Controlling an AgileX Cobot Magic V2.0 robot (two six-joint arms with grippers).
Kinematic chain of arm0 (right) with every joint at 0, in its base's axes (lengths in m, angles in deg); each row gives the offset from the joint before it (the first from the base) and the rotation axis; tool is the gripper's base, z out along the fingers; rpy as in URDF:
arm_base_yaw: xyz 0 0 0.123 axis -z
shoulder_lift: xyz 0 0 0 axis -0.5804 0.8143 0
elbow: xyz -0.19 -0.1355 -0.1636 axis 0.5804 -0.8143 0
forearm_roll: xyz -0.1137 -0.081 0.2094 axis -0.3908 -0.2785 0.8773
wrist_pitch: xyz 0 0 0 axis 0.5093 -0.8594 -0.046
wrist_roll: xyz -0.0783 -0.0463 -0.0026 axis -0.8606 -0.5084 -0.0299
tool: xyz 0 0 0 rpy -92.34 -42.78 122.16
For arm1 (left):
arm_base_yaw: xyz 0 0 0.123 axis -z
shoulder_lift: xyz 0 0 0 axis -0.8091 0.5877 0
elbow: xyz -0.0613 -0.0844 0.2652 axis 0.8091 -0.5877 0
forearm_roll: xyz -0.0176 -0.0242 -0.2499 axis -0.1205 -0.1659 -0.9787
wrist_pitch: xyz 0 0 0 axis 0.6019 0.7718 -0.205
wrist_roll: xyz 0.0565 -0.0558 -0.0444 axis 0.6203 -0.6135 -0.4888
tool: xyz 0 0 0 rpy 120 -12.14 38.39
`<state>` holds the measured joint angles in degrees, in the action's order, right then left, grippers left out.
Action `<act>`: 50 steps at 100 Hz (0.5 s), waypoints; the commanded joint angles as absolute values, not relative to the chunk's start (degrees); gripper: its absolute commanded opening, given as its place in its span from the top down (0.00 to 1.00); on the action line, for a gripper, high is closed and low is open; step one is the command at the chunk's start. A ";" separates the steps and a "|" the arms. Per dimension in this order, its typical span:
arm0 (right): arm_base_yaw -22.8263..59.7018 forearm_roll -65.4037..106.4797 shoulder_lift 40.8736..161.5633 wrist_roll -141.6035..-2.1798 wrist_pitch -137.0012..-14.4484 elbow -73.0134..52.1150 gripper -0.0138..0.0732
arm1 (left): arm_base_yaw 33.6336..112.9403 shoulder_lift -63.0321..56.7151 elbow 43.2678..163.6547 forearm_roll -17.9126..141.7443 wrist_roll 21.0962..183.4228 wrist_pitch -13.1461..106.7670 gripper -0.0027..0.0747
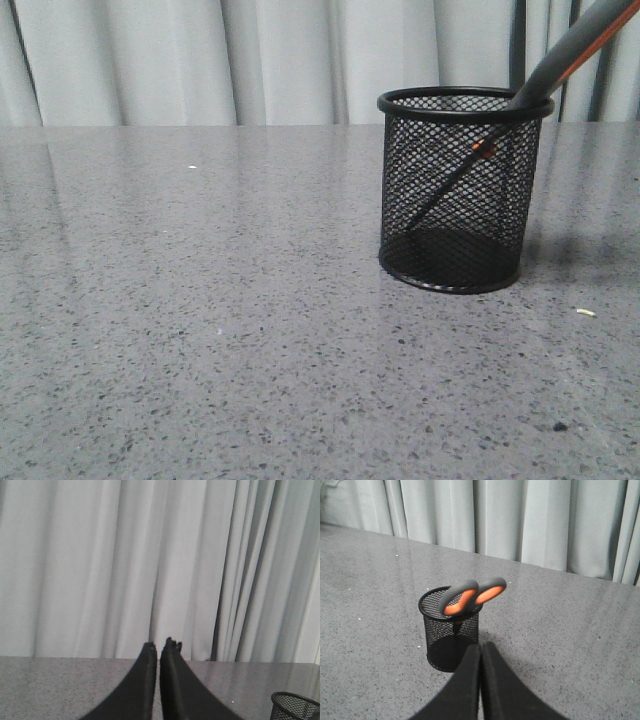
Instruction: Put scissors into bucket
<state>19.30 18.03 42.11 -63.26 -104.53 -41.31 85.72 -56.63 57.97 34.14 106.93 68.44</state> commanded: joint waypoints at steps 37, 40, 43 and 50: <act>19.21 17.55 42.47 -63.73 -100.78 -44.00 0.89 | 86.05 -56.02 59.31 33.78 106.46 70.72 0.99; 19.21 17.55 42.47 -63.73 -100.78 -44.00 0.89 | 86.05 -56.02 59.31 33.78 106.46 70.72 0.99; 19.21 17.55 42.47 -63.73 -100.78 -44.00 0.89 | 86.05 -56.02 59.31 33.78 106.46 70.72 0.99; 19.21 17.55 42.47 -63.73 -100.78 -44.00 0.89 | 86.05 -56.02 59.31 33.78 106.46 70.72 0.99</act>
<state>19.30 17.56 42.07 -63.38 -104.89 -45.17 85.72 -56.76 57.84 33.46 106.82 68.34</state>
